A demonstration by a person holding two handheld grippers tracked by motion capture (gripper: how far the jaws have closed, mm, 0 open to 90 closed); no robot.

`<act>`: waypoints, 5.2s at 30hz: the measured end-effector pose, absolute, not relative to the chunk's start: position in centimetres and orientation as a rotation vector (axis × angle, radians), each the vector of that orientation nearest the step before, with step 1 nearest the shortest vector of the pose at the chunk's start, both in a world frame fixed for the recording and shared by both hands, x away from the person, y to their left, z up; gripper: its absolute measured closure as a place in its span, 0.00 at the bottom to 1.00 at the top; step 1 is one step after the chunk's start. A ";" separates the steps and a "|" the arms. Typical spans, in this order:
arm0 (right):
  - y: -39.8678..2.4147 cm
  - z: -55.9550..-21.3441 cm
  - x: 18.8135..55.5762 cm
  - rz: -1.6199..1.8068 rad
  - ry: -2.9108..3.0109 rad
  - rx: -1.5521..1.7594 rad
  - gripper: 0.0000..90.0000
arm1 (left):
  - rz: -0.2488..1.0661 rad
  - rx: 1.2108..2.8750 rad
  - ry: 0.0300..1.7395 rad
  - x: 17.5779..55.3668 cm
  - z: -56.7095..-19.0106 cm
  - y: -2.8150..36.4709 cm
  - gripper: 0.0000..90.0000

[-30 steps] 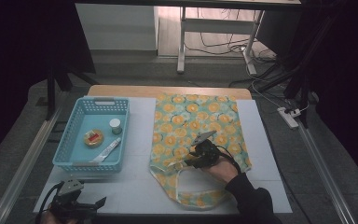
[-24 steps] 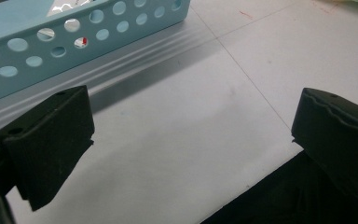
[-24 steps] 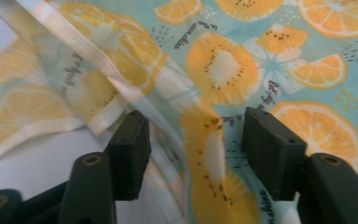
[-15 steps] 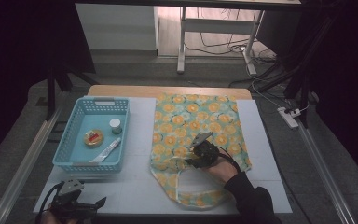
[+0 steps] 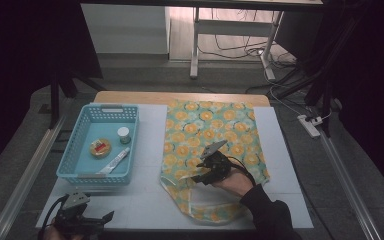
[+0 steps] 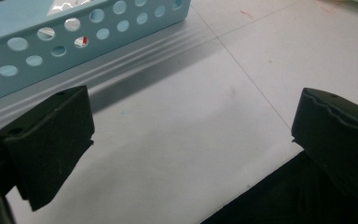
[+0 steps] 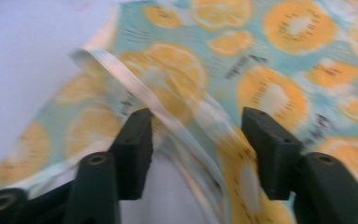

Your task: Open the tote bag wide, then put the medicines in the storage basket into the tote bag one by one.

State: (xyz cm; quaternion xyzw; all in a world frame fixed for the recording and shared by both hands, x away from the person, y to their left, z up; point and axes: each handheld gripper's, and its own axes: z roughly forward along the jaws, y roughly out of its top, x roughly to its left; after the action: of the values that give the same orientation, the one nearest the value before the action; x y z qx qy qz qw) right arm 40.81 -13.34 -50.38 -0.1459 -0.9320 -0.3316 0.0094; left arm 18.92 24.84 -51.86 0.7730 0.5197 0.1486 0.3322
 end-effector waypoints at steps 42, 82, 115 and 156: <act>-13.3 -51.6 43.3 -0.947 -3.221 -0.623 0.39 | 0.387 2.017 1.357 18.9 -51.8 24.9 0.00; -14.4 -48.5 47.3 -1.095 -3.042 -0.732 0.99 | 0.381 2.020 1.361 19.0 -51.9 24.9 0.00; -10.5 -36.2 47.0 -1.245 -3.047 -0.582 0.99 | 0.386 2.017 1.360 18.9 -51.8 24.9 0.00; -10.6 -35.7 46.8 -1.310 -2.998 -0.537 0.99 | 0.351 1.943 1.285 19.4 -50.8 26.2 0.00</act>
State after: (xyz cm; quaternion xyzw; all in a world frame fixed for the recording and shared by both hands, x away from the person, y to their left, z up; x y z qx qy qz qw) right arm 46.85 -10.60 -35.73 -0.1614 -0.9008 -0.3937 -0.0870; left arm 19.43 26.22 -50.78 0.7619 0.5040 0.1377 0.3828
